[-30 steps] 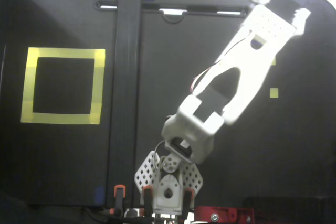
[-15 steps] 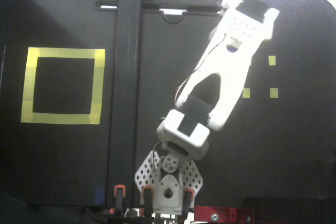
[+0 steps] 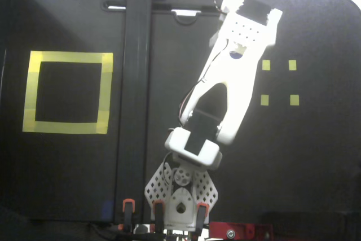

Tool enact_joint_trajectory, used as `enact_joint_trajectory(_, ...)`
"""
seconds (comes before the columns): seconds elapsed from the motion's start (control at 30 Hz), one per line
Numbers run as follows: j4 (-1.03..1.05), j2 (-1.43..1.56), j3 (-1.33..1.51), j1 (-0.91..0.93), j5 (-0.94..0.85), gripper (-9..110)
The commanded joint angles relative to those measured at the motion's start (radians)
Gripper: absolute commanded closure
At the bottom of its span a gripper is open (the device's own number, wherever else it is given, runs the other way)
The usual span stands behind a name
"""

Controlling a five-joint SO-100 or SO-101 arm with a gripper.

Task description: Grasp the block and place it in the designated area.

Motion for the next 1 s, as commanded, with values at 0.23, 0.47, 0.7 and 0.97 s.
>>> enact_joint_trajectory(0.23, -0.002, 0.040, -0.005, -0.219, 0.207, 81)
enact_joint_trajectory(0.47, -0.012, 0.020, -0.006, -0.472, 0.423, 81)
enact_joint_trajectory(0.7, 0.002, 0.005, -0.006, -0.706, 0.634, 81)
enact_joint_trajectory(0.97, 0.051, -0.009, -0.008, -0.962, 0.870, 81)
